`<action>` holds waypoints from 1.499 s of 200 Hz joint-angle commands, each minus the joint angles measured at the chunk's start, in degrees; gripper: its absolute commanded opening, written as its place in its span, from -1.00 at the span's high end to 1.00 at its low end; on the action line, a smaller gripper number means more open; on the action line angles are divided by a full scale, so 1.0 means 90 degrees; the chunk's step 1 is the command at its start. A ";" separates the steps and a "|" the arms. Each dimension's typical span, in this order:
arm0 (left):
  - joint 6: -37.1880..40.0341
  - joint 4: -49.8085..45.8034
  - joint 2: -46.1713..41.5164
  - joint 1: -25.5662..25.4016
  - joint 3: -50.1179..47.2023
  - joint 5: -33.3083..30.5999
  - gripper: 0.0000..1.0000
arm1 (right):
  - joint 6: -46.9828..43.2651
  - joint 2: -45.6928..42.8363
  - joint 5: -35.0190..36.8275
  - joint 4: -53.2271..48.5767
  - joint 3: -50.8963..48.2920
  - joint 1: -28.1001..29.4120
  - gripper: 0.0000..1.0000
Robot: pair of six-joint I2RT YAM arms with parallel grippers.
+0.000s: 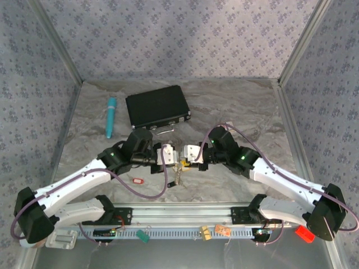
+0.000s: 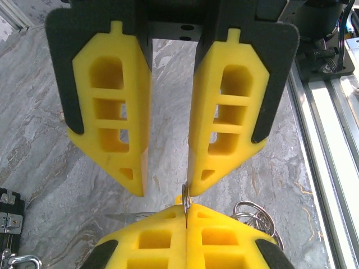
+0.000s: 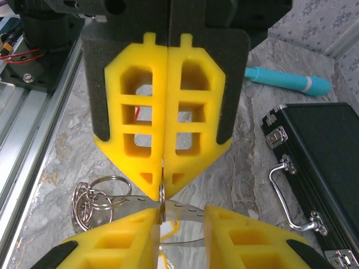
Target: Put the keys on the keyring
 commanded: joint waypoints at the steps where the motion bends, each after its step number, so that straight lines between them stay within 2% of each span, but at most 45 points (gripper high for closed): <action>1: 0.0146 -0.0111 -0.0005 -0.0040 0.0301 0.0079 1.00 | 0.0180 0.0056 -0.0172 0.0326 -0.0050 0.0053 0.49; 42: 0.0055 0.0008 -0.0005 -0.0042 0.0275 0.0105 1.00 | 0.0159 0.0193 -0.0114 0.0407 -0.0072 0.0110 0.63; 65: 0.0014 0.0013 -0.0039 -0.0043 0.0284 0.0127 1.00 | 0.0147 0.0223 -0.0028 0.0409 -0.0072 0.0117 0.80; 78: -0.0003 0.0027 -0.0067 -0.0040 0.0280 0.0138 1.00 | 0.0134 0.0218 0.0018 0.0390 -0.0075 0.0120 1.00; 85: -0.0010 0.0044 -0.0087 -0.0041 0.0269 0.0138 1.00 | 0.0134 0.0208 0.0039 0.0388 -0.0084 0.0121 1.00; 91: -0.0036 0.0079 -0.0109 -0.0033 0.0247 0.0129 0.87 | 0.0138 0.0185 0.0044 0.0393 -0.0111 0.0104 1.00; 98: -0.0124 0.0166 -0.0148 -0.0015 0.0175 0.0067 0.56 | 0.0152 0.0141 0.0044 0.0438 -0.0169 0.0080 1.00; 104: -0.0194 0.0250 -0.0200 0.0038 0.0093 0.0050 0.40 | 0.0188 0.0095 -0.0001 0.0512 -0.0229 0.0055 1.00; 121: -0.0370 0.0610 -0.0468 0.0291 -0.0360 0.0052 0.26 | 0.0423 -0.0089 -0.0256 0.0799 -0.0443 -0.0130 1.00; 147: -0.1030 0.1893 -0.1058 0.0690 -0.1215 0.0366 0.23 | 0.0971 -0.0409 -0.1059 0.1358 -0.0753 -0.0474 1.00; 172: -0.1628 0.3101 -0.1180 0.0731 -0.1813 0.0629 0.21 | 0.1227 -0.0543 -0.1368 0.1662 -0.0895 -0.0598 1.00; 210: -0.1853 0.3453 -0.0920 0.0725 -0.2018 0.1230 0.19 | 0.1281 -0.0535 -0.1461 0.1655 -0.0881 -0.0612 1.00; 252: -0.2004 0.3774 -0.0745 0.0706 -0.2093 0.1411 0.36 | 0.1363 -0.0446 -0.1487 0.1793 -0.0842 -0.0571 1.00; 300: -0.2054 0.3901 -0.0604 0.0682 -0.2063 0.1563 0.40 | 0.1380 -0.0307 -0.1499 0.1894 -0.0789 -0.0492 1.00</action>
